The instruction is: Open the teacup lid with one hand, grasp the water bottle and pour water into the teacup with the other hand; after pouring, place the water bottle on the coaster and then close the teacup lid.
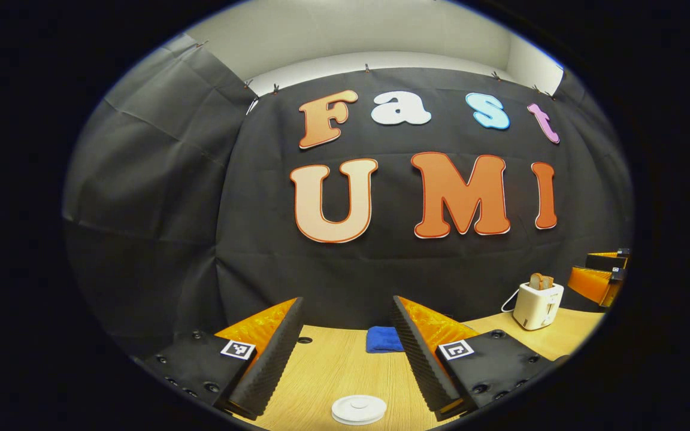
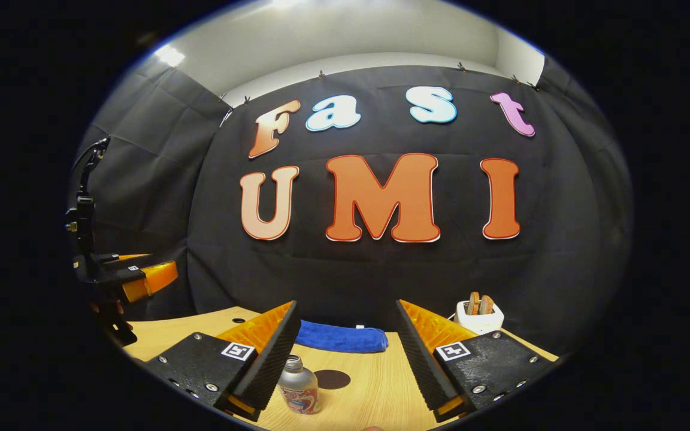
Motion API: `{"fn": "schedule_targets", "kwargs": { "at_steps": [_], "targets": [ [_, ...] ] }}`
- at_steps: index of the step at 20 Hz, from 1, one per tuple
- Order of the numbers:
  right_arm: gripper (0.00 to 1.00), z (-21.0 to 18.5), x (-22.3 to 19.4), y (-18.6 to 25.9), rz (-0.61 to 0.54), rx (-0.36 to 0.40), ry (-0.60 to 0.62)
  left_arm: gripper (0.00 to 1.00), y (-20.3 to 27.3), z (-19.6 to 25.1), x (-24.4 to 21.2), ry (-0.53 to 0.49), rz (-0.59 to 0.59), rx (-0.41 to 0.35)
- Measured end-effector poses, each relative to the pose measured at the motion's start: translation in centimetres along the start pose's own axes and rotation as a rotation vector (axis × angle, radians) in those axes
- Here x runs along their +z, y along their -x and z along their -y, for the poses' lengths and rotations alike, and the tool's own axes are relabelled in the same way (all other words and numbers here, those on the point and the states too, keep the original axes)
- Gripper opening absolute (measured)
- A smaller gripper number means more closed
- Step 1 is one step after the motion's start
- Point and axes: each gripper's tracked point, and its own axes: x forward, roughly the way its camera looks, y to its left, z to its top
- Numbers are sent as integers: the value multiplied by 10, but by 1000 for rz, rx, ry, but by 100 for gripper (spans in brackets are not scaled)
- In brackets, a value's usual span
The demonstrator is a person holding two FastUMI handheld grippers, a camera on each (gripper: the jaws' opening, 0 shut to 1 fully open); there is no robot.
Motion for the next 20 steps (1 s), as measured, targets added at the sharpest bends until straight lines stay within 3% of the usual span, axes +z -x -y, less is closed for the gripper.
{"fn": "schedule_targets", "kwargs": {
  "at_steps": [13, 14, 20],
  "targets": [
    [95, -40, -65, 6, -121, 108, 25, 98, 0, 9, -88, 31, -138, -88],
    [94, -42, -69, 6, -130, 114, 29, 94, 1, 10, -97, 27, -149, -95],
    [94, -51, -106, 6, -218, 147, 20, 96, 1, 8, -145, 40, -233, -95]
  ]
}}
